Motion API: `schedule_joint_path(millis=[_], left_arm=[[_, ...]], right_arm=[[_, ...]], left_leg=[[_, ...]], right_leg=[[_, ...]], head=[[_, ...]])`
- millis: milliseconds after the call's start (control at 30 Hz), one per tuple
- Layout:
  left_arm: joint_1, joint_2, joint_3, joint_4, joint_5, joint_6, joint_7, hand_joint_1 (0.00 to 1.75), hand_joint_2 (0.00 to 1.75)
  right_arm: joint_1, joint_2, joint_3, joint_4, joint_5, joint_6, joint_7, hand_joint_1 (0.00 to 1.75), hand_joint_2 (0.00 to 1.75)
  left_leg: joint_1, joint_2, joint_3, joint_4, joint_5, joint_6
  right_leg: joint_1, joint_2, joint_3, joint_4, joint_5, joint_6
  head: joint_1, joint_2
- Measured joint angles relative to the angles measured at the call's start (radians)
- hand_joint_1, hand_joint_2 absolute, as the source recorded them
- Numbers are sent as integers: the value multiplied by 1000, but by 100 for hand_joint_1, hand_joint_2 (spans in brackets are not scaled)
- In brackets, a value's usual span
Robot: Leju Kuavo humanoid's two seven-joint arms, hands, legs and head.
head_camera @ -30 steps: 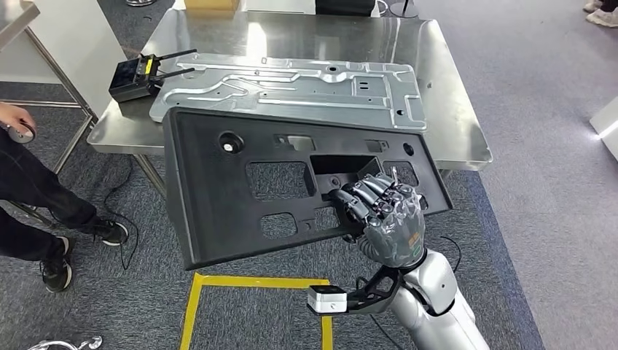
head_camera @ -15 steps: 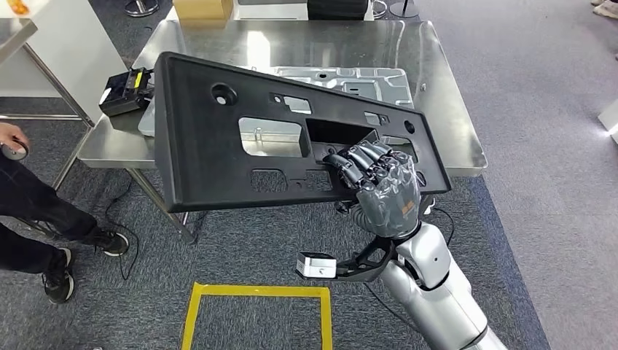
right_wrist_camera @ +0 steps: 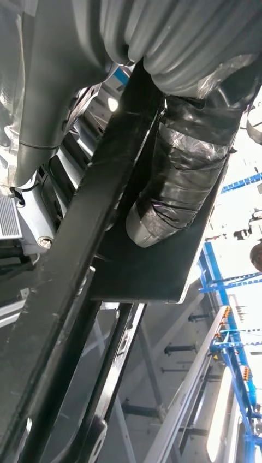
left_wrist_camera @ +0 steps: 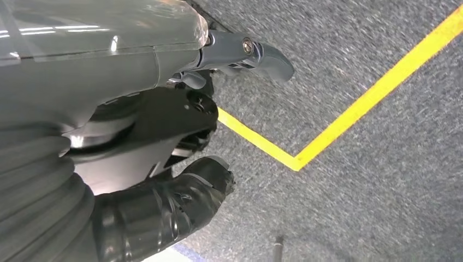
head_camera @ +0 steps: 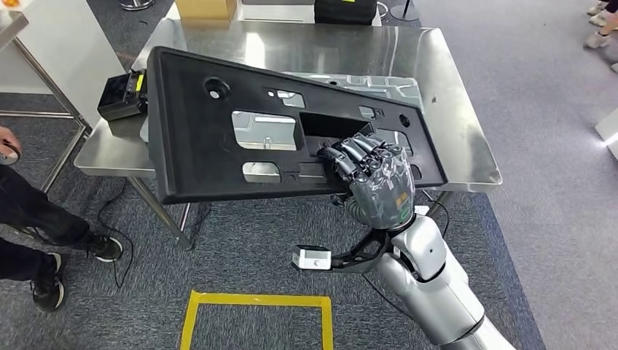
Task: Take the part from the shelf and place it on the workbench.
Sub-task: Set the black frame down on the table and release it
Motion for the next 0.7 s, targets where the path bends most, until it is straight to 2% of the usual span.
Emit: schedule_joint_path(millis=[33,67,100,167,200,267,300,367,433,533,567,600,633,667,700], left_arm=[[1,0,0,0,0,0,0,0,175],[2,1,0,0,0,0,0,0,175],[3,1,0,0,0,1,1,0,175],[4,1,0,0,0,1,2,0,175],[3,1,0,0,0,1,2,0,175],[2,1,0,0,0,1,2,0,175],[2,1,0,0,0,2,2,0,175],[2,1,0,0,0,2,3,0,175],[-1,1,0,0,0,1,3,0,175],[-1,1,0,0,0,0,5,0,175],[1,1,0,0,0,0,6,0,175],[3,1,0,0,0,-1,7,0,175],[4,1,0,0,0,-1,8,0,175],[4,2,0,0,0,-1,9,0,175],[5,2,0,0,0,-1,10,0,175]], right_arm=[[0,-1,2,3,-1,0,2,175,175],[0,-3,4,7,-1,0,3,175,175],[0,-4,6,10,-2,0,4,175,175],[-3,-5,7,17,-2,0,8,175,175],[-6,-6,7,20,-2,0,10,175,175],[-14,-8,7,25,-1,1,15,175,175],[-17,-9,7,29,0,1,18,175,175],[-21,-9,8,33,1,3,22,175,175],[-29,-8,8,36,2,5,23,175,175],[-36,-8,11,43,3,13,24,175,175],[-35,-8,12,46,4,15,25,175,175],[-35,-8,14,49,5,16,25,175,175],[-34,-7,15,51,6,16,25,175,175],[-34,-7,15,53,6,16,26,175,175],[-35,-7,15,54,6,16,27,175,175]], left_leg=[[0,0,6,0,-6,1],[0,-1,14,0,-12,1],[0,-2,24,0,-19,-1],[0,-5,45,-1,-35,-6],[0,-5,55,-1,-43,-10],[-1,-6,64,-1,-53,-22],[-3,-6,69,0,-53,-29],[-3,-5,74,13,-58,-41],[-1,-5,47,73,-84,-47],[0,-5,-69,255,-157,-52],[0,-5,-100,289,-161,-53],[0,-5,-114,285,-143,-54],[0,-5,-108,243,-103,-54],[0,-4,-88,175,-51,-51],[-1,-3,-67,109,-13,-48]], right_leg=[[-1,0,-41,55,-12,3],[-2,0,-68,76,-5,4],[-3,0,-74,57,26,3],[-3,-1,-42,-68,126,-2],[0,-1,-24,-129,154,-6],[7,-1,-5,-193,170,-17],[10,0,-2,-197,163,-24],[6,1,12,-206,173,-36],[3,1,28,-212,168,-46],[4,1,38,-213,157,-55],[5,2,43,-212,152,-56],[6,3,49,-212,146,-55],[6,5,57,-212,140,-53],[6,5,67,-212,134,-51],[7,5,75,-211,128,-47]], head=[[0,0],[0,0],[0,0],[0,0],[0,0],[0,0],[0,0],[0,0],[-1,0],[-2,0],[-2,0],[-2,0],[-2,0],[-1,0],[-1,0]])
